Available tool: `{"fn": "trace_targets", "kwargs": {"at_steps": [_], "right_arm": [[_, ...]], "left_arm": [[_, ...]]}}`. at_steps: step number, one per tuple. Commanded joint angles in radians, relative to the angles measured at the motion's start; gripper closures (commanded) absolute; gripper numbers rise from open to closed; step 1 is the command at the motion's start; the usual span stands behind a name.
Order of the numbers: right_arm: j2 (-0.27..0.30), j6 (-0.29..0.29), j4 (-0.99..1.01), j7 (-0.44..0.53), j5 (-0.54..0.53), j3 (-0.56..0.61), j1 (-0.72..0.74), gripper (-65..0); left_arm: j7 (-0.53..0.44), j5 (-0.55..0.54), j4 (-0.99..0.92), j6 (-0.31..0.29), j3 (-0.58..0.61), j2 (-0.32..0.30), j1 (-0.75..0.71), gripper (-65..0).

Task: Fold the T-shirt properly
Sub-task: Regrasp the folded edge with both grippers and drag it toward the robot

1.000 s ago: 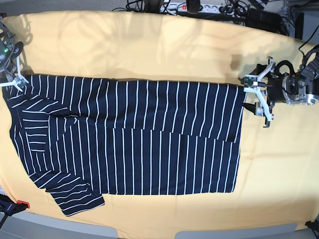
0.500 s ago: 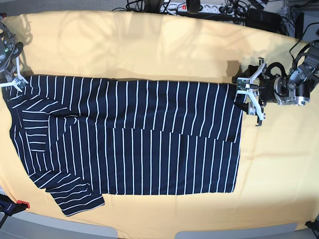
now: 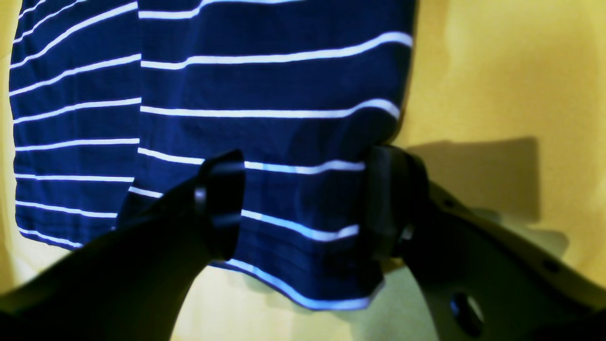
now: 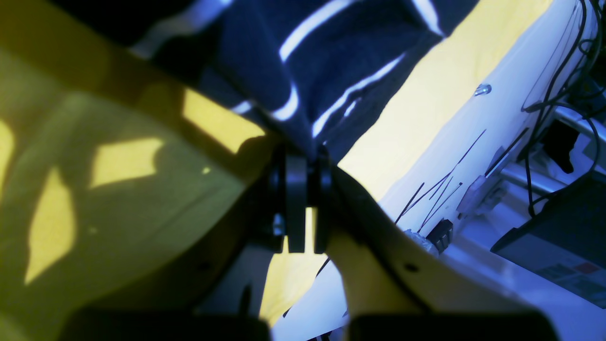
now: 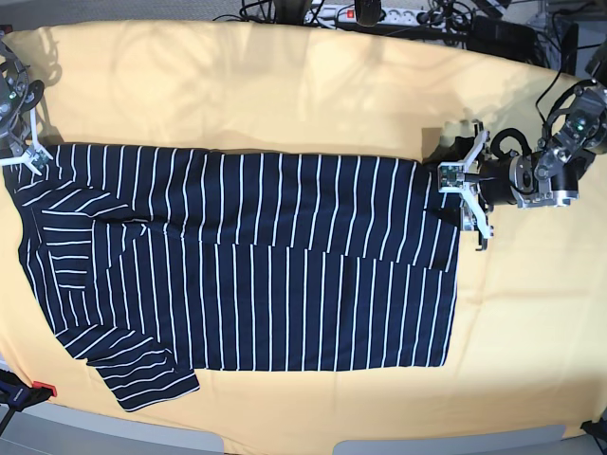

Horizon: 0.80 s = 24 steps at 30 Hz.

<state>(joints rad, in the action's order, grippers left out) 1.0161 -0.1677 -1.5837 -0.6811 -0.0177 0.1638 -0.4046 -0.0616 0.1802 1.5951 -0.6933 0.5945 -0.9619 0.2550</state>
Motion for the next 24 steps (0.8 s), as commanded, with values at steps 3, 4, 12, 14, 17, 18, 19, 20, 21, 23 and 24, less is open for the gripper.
{"fn": "trace_targets", "kwargs": {"at_steps": [3,4,12,14,17,18,19,20,21,23,24], "right_arm": [[0.029,0.015,-0.006,-0.012,0.019,-0.010,0.006,0.0],[0.029,0.015,-0.006,-0.012,0.019,-0.010,0.006,0.0],[0.029,0.014,-0.016,-0.013,0.019,-0.010,0.006,0.0],[0.032,0.006,-0.028,-0.018,0.019,-0.010,0.006,0.0],[0.043,-0.019,-0.056,-0.032,0.018,-0.010,0.006,0.0],[0.051,-0.030,-0.068,-0.038,0.016,-0.010,0.006,0.0],[0.062,-0.042,-0.080,-0.047,0.011,-0.010,0.005,0.0],[0.076,-0.061,-0.093,-0.059,-0.006,-0.010,0.005,0.0],[0.093,-0.082,-0.105,-0.074,-0.038,-0.010,0.005,0.0],[0.131,-0.134,-0.125,-0.104,-0.126,-0.010,0.005,0.0],[0.150,-0.160,-0.133,-0.120,-0.169,-0.010,0.004,0.0]], "left_arm": [[0.032,0.034,-0.001,-0.005,-0.003,-0.025,0.006,-28.7],[0.032,0.034,-0.001,-0.005,-0.003,-0.026,0.006,-19.5],[0.034,0.054,0.024,-0.005,-0.003,-0.055,0.023,0.0],[0.034,0.040,0.054,-0.005,-0.003,-0.080,0.025,0.0],[0.034,0.015,0.107,-0.005,-0.003,-0.130,0.025,0.0],[0.033,0.008,0.125,-0.005,-0.003,-0.150,0.025,0.0],[0.031,-0.003,0.143,-0.005,-0.003,-0.168,0.025,0.0],[0.031,-0.017,0.159,-0.005,-0.003,-0.187,0.025,0.0],[0.031,-0.032,0.175,-0.005,-0.003,-0.205,0.025,0.0],[0.031,-0.060,0.198,-0.005,-0.003,-0.237,0.025,0.0],[0.031,-0.070,0.206,-0.005,-0.003,-0.249,0.024,0.0]]}}
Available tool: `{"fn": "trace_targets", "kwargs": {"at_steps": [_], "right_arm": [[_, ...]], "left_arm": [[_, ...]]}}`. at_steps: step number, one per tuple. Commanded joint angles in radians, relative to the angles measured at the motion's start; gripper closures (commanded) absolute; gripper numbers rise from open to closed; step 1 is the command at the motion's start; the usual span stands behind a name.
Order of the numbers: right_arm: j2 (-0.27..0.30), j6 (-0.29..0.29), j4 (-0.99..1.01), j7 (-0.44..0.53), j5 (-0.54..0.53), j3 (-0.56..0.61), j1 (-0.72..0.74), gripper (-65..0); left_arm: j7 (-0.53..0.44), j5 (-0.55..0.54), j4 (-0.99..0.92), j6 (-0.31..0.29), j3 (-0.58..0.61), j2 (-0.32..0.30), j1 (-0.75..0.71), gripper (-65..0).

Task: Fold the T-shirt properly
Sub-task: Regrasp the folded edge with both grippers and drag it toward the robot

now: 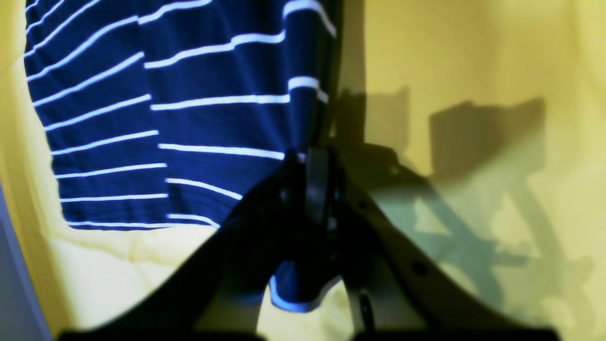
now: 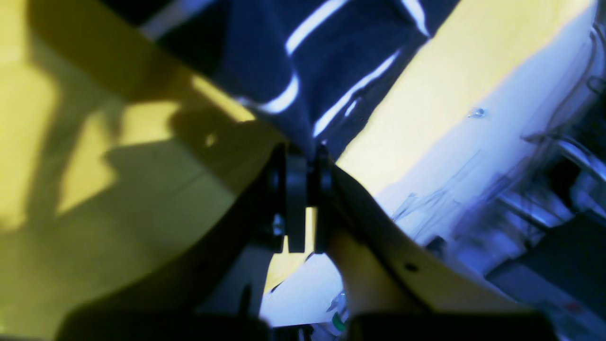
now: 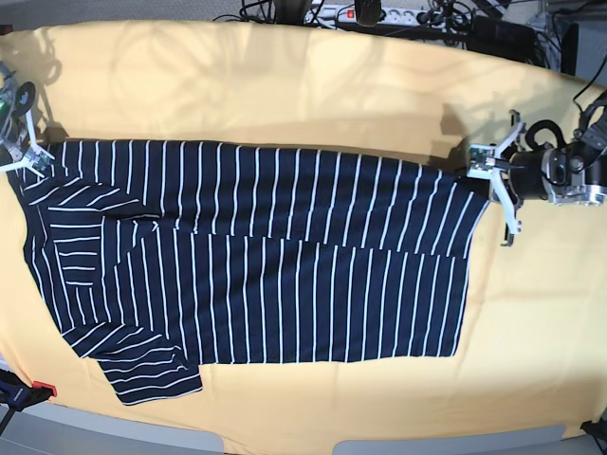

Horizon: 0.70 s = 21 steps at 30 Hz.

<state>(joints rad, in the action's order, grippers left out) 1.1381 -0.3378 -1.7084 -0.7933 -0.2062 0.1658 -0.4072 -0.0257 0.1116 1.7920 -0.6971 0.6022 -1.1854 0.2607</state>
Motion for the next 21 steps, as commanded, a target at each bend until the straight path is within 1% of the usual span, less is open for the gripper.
{"fn": "trace_targets", "kwargs": {"at_steps": [1,3,7,11,14,17,19,21], "right_arm": [[0.047,-0.015,-0.014,-0.023,-0.014,-0.011,0.005,0.0],[0.079,-0.074,-0.025,-0.056,-0.079,-0.011,0.005,0.0],[0.136,-0.195,-0.037,-0.152,-0.248,-0.011,0.005,0.0],[0.203,-0.273,-0.059,-0.262,-0.429,-0.011,0.005,0.0],[0.248,-0.321,-0.060,-0.327,-0.572,-0.011,0.005,0.0],[0.271,-0.358,-0.060,-0.410,-0.693,-0.011,-0.001,0.0],[0.272,-0.360,-0.059,-0.472,-0.748,-0.011,-0.006,0.0],[0.272,-0.360,-0.059,-0.513,-0.775,-0.011,-0.027,0.0]], "left_arm": [[-0.005,-0.010,0.014,-0.001,-0.011,-0.037,0.019,0.0],[-0.005,-0.017,0.021,-0.001,-0.011,-0.057,0.019,0.0],[-0.006,-0.027,0.039,-0.001,-0.011,-0.098,0.006,0.0],[-0.032,-0.042,0.086,-0.001,-0.011,-0.158,-0.044,0.0],[-0.035,-0.042,0.137,-0.001,-0.011,-0.203,-0.091,0.0],[-0.035,-0.042,0.175,-0.001,-0.011,-0.247,-0.126,0.0],[-0.035,-0.043,0.191,-0.001,-0.011,-0.272,-0.143,0.0],[-0.035,-0.043,0.207,-0.001,-0.011,-0.296,-0.166,0.0]]}}
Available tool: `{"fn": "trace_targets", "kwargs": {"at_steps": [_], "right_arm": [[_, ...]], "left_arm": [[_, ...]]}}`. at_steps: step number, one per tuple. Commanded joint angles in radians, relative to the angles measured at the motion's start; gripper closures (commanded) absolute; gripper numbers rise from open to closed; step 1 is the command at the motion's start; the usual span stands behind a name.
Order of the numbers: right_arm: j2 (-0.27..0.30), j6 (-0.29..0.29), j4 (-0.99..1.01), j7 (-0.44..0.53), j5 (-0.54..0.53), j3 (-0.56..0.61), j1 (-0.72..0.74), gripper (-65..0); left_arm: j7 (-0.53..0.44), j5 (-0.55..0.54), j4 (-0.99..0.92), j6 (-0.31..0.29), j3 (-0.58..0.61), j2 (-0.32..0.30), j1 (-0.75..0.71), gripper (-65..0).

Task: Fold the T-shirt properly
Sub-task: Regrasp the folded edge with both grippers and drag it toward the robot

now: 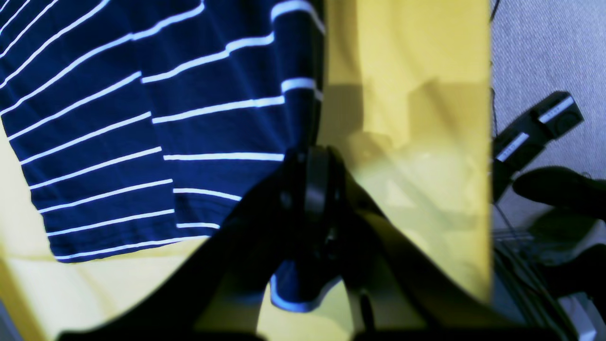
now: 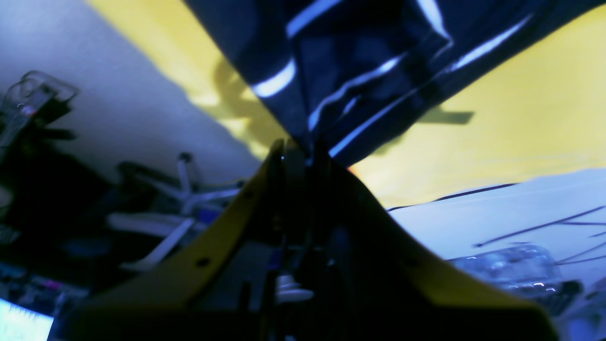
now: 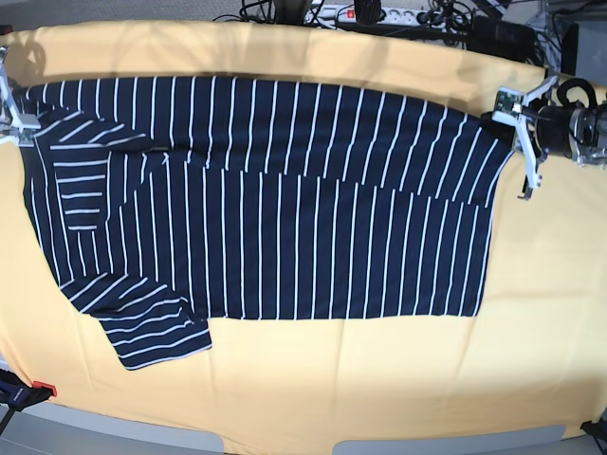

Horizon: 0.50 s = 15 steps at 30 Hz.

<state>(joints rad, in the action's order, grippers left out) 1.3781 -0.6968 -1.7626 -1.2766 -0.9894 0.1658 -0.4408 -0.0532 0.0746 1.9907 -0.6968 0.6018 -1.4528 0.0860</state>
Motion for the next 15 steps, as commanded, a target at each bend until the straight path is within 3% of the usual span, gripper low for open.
{"fn": "trace_targets", "kwargs": {"at_steps": [1,10,15], "right_arm": [[0.032,-0.001,-0.005,-0.040,0.008,-0.011,-0.009,0.0],[0.053,-0.001,-0.005,-0.070,0.016,-0.011,-0.094,0.0],[0.091,-0.001,-0.005,-0.071,-0.056,-0.011,-0.093,0.0]], "left_arm": [[-0.008,-0.007,0.018,-0.001,-0.011,-0.040,-0.005,0.0],[-0.007,-0.009,0.070,-0.001,-0.011,-0.100,-0.100,0.0],[-0.007,-0.009,0.070,-0.001,-0.011,-0.100,-0.106,0.0]]}}
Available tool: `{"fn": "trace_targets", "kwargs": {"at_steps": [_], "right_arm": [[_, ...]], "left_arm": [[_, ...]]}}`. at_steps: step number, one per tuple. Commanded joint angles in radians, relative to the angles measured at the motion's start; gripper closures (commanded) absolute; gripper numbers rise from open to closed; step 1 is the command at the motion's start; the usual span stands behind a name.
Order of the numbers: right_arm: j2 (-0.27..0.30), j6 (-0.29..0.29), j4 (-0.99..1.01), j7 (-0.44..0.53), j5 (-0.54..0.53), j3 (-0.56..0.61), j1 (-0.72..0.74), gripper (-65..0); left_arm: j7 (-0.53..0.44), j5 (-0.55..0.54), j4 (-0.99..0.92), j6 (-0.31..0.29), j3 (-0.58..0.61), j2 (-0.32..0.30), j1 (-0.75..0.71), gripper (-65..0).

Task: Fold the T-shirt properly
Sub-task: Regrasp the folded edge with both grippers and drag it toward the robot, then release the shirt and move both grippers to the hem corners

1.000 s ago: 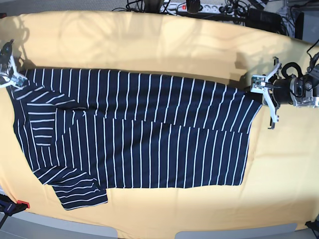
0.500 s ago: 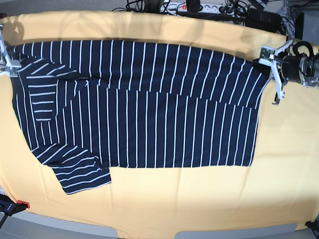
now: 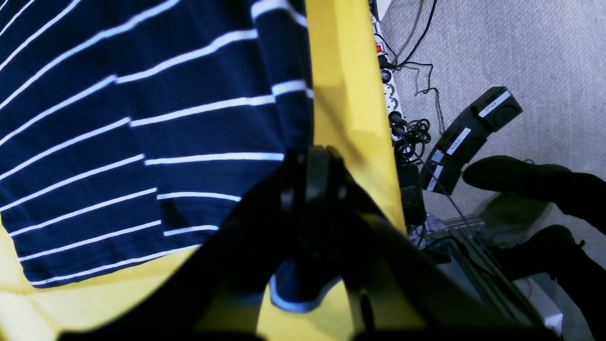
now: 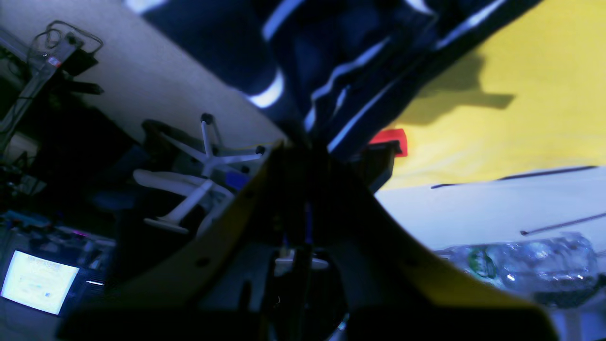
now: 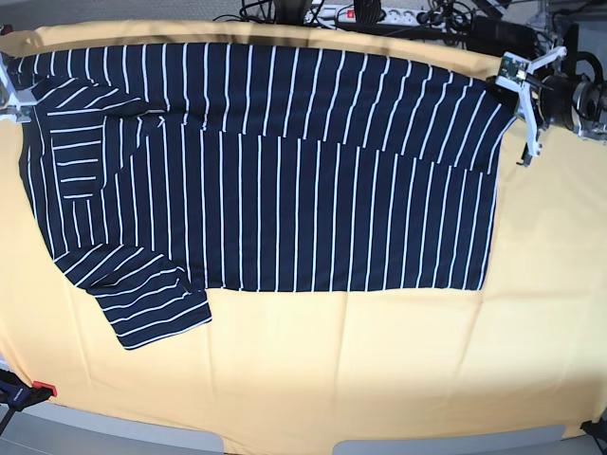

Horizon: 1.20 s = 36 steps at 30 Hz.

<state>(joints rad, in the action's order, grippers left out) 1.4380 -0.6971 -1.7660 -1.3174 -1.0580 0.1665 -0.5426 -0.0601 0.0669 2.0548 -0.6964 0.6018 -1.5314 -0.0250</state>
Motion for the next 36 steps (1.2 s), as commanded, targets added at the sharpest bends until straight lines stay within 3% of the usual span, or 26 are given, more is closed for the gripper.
{"fn": "trace_targets", "kwargs": {"at_steps": [1,2,3,6,8,14,19,24,27,30,32,34,36], "right_arm": [[0.032,-0.001,-0.001,-0.030,-0.002,-0.012,0.008,0.0],[0.033,-0.001,-0.001,-0.031,-0.014,-0.012,0.008,0.0],[0.037,0.002,-0.001,-0.031,-0.026,-0.012,0.008,0.0],[0.049,0.018,-0.002,-0.059,-0.072,-0.012,0.008,-14.2],[0.065,0.017,-0.002,-0.074,-0.113,-0.012,0.009,-18.7],[0.078,0.011,-0.002,-0.079,-0.133,-0.012,0.046,-19.1],[0.079,0.009,-0.002,-0.079,-0.267,-0.012,0.161,-19.1],[0.107,-0.001,-0.001,-0.079,-0.386,-0.012,0.345,-19.1],[0.107,-0.001,0.002,-0.079,-0.385,-0.012,0.467,-19.1],[0.107,-0.001,0.020,-0.079,-0.372,-0.012,0.585,-19.1],[0.107,-0.001,0.043,-0.079,-0.330,-0.012,0.658,-19.2],[0.092,-0.001,0.078,-0.079,-0.289,-0.012,0.716,-19.2],[0.067,-0.001,0.124,-0.059,-0.250,-0.012,0.765,-19.2]], "left_arm": [[0.000,-0.002,0.006,-0.002,-0.011,-0.022,0.005,0.0],[0.000,-0.003,0.006,-0.002,-0.011,-0.022,0.005,0.0],[0.000,-0.006,0.006,-0.002,-0.011,-0.022,0.006,-4.2],[0.000,-0.017,0.006,-0.002,-0.011,-0.022,0.006,-27.3],[0.005,-0.017,0.006,-0.002,-0.011,-0.022,0.006,-36.2],[0.073,-0.050,0.027,-0.002,-0.011,-0.022,0.056,-36.5],[0.211,-0.245,0.069,-0.002,-0.011,-0.022,0.202,-36.4],[0.242,-0.409,0.069,-0.001,-0.011,-0.022,0.361,-36.4],[0.311,-0.515,0.050,0.117,-0.011,-0.022,0.426,-36.4],[0.330,-0.571,-0.018,0.275,-0.011,-0.022,0.475,-36.4],[0.330,-0.595,-0.091,0.356,-0.011,0.013,0.507,-35.3],[0.331,-0.654,-0.191,0.404,-0.011,0.068,0.544,-32.9],[0.331,-0.728,-0.312,0.402,-0.011,0.136,0.579,-32.5]]}}
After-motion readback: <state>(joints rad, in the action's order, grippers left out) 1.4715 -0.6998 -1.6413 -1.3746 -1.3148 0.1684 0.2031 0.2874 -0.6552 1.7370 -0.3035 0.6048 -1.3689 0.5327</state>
